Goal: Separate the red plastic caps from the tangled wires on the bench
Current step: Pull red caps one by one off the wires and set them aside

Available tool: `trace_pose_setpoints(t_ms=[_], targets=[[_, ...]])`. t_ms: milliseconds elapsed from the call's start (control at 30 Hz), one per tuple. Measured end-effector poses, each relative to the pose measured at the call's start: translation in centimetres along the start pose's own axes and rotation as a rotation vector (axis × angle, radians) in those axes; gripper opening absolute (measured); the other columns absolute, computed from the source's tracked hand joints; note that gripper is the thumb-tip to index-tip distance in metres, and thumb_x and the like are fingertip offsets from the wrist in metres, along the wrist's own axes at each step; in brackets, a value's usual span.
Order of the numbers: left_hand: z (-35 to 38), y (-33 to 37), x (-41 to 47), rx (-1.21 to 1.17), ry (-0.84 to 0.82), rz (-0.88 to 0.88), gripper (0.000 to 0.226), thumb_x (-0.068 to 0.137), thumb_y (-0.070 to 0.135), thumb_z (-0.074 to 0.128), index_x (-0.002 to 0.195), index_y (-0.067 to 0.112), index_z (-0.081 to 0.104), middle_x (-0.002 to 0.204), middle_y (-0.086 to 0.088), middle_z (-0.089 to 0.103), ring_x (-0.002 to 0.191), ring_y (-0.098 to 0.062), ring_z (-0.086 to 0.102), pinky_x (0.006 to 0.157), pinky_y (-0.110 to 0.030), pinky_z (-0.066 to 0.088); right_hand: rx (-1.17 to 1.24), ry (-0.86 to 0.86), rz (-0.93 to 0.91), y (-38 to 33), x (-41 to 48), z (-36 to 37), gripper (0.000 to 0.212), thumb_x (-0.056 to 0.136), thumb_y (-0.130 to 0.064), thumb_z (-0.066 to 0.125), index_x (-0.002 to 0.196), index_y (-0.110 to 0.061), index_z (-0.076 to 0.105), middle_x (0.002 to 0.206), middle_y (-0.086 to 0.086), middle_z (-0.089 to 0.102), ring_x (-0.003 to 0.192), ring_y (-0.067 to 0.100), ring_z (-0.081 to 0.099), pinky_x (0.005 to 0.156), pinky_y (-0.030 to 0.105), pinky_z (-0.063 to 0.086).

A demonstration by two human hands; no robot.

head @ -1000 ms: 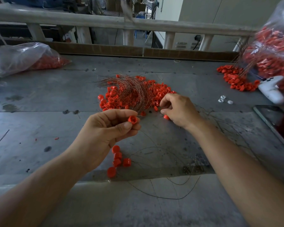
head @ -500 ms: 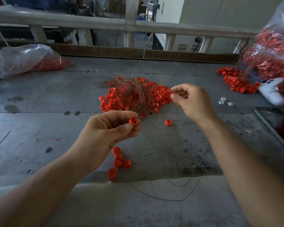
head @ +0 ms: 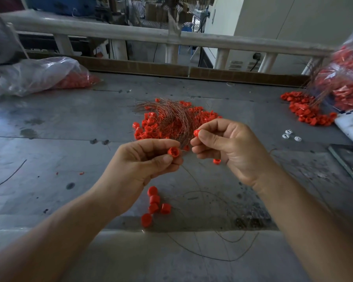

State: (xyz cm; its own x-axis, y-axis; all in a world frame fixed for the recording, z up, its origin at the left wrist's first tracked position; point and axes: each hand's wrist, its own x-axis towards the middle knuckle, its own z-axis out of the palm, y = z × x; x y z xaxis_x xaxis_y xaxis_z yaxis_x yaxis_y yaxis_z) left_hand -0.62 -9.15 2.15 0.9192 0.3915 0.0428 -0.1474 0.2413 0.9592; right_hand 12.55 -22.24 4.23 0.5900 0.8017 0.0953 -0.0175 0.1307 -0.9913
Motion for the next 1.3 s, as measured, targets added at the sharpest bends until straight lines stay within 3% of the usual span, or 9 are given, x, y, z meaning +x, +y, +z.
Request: trace_pose_setpoints(t_ms=[267, 500, 667, 1067, 1300], targets=[[0.0, -0.1, 0.0, 0.026, -0.022, 0.027, 0.027, 0.062, 0.005, 0.059, 0.082, 0.015, 0.075, 0.082, -0.009, 0.073, 0.077, -0.018, 0.07, 0.066, -0.019, 0.054, -0.069, -0.107, -0.033, 0.0, -0.6, 0.5, 0.023, 0.074, -0.006, 0.059, 0.094, -0.014, 0.063, 0.077, 0.002, 0.07, 0.075, 0.013, 0.067, 0.066, 0.019, 0.052], [0.1, -0.1, 0.1, 0.045, 0.001, 0.056, 0.022, 0.061, 0.005, 0.06, 0.082, 0.008, 0.068, 0.077, -0.008, 0.072, 0.073, -0.016, 0.069, 0.065, -0.019, 0.054, -0.253, -0.068, -0.062, 0.0, -0.7, 0.8, 0.026, 0.074, 0.004, 0.063, 0.085, -0.02, 0.067, 0.075, 0.002, 0.065, 0.069, 0.008, 0.064, 0.063, 0.018, 0.052], [0.2, 0.0, 0.0, 0.083, 0.005, 0.07, 0.026, 0.061, 0.008, 0.061, 0.086, 0.008, 0.067, 0.079, -0.008, 0.072, 0.075, -0.017, 0.069, 0.065, -0.018, 0.054, -0.257, -0.061, -0.068, 0.0, -0.7, 1.0, 0.018, 0.067, -0.012, 0.067, 0.083, -0.018, 0.066, 0.071, 0.0, 0.065, 0.067, 0.011, 0.065, 0.063, 0.019, 0.053], [0.5, -0.2, 0.0, 0.11, 0.091, 0.053, 0.028, 0.058, 0.007, 0.061, 0.084, 0.009, 0.068, 0.071, -0.007, 0.072, 0.065, -0.015, 0.068, 0.062, -0.018, 0.054, -0.503, 0.0, -0.326, 1.2, -1.2, 2.5, 0.028, 0.071, -0.002, 0.071, 0.083, -0.026, 0.065, 0.078, -0.013, 0.066, 0.075, 0.001, 0.066, 0.068, 0.012, 0.05], [0.5, -0.5, 0.1, 0.122, 0.074, 0.05, 0.024, 0.059, 0.008, 0.062, 0.082, 0.007, 0.066, 0.07, -0.007, 0.071, 0.065, -0.015, 0.069, 0.061, -0.018, 0.054, -0.565, 0.013, -0.334, 1.5, -1.2, 2.3, 0.024, 0.069, -0.004, 0.074, 0.085, -0.021, 0.068, 0.084, -0.013, 0.065, 0.079, 0.002, 0.066, 0.07, 0.012, 0.051]])
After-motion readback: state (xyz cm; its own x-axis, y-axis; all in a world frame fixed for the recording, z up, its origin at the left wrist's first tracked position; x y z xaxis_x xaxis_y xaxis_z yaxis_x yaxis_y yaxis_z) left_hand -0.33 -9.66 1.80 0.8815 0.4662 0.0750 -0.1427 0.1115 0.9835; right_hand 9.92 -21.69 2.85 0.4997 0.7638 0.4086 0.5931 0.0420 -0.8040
